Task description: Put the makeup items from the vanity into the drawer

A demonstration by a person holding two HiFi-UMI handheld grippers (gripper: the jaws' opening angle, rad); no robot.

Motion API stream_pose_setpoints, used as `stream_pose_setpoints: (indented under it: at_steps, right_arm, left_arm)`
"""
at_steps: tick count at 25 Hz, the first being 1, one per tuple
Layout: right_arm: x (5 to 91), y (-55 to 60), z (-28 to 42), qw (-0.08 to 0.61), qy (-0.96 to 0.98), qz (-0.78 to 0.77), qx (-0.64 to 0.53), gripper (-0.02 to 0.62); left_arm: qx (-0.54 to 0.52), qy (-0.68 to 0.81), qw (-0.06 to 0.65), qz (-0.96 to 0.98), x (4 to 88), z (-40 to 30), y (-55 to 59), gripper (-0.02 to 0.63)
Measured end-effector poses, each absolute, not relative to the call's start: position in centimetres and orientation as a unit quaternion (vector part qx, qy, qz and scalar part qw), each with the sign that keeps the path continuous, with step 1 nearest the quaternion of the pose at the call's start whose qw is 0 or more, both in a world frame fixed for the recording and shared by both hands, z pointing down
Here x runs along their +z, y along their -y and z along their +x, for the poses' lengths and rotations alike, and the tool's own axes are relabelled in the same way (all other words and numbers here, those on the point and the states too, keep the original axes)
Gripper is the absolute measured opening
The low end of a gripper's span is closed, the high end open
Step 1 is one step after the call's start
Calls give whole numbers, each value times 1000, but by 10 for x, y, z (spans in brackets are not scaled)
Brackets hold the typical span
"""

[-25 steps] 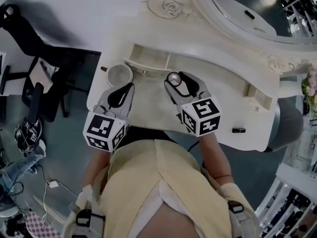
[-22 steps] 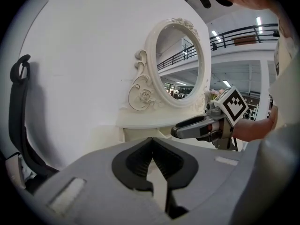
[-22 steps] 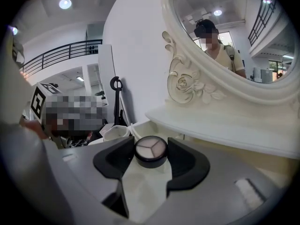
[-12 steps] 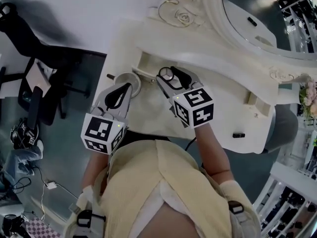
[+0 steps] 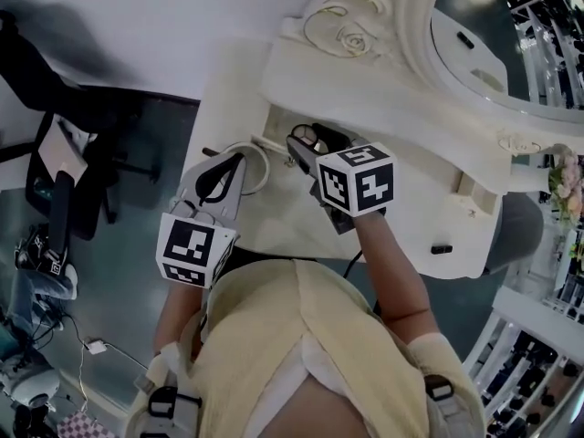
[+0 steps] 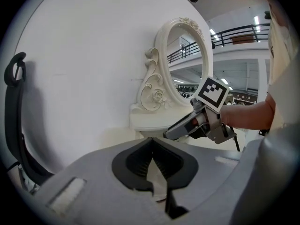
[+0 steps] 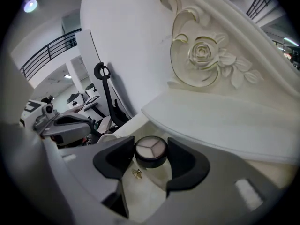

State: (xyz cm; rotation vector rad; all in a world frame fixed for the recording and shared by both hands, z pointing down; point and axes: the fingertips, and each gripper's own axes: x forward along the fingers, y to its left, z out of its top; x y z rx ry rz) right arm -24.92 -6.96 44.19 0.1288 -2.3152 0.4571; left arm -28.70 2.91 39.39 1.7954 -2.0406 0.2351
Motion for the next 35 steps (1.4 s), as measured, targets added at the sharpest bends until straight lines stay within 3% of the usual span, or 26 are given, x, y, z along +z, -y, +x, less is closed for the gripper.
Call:
stream_pose_setpoints:
  at_steps: [18, 35]
  right_arm:
    - [466, 73, -258, 473, 855, 78, 196, 225]
    - [476, 76, -261, 508, 829, 110, 208, 227]
  left_arm:
    - [93, 706, 207, 670, 411, -315, -18, -2]
    - [70, 693, 210, 686, 414, -321, -17, -2]
